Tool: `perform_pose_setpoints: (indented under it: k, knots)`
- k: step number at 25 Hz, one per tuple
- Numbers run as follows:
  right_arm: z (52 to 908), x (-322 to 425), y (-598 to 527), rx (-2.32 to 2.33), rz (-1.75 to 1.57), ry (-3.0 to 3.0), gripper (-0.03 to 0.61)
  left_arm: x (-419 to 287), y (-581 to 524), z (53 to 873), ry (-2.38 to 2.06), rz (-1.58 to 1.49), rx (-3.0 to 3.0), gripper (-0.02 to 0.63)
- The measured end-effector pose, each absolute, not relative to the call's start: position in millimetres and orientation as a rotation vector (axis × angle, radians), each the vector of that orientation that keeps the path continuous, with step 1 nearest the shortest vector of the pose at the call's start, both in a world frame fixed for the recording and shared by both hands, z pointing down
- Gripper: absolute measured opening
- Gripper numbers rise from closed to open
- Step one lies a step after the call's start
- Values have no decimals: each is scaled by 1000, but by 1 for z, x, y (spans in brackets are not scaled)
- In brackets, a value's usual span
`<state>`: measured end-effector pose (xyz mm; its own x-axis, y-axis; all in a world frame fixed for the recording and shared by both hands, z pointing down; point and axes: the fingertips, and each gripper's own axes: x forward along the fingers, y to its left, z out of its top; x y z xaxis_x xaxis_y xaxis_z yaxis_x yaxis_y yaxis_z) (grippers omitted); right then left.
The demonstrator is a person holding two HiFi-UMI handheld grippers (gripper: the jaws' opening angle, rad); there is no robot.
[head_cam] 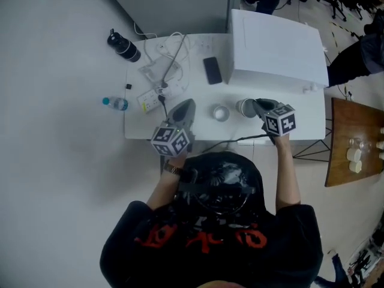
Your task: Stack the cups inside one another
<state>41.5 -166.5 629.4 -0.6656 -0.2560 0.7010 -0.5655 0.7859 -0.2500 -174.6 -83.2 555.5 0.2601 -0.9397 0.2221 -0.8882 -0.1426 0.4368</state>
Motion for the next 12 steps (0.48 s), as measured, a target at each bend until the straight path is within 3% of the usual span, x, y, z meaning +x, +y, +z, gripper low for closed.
perform_pose_setpoints:
  k: [12]
  knots:
    - [684,-43,-123,388,495,-2208,28,-190,-73,560,-1698,-138,2011,0]
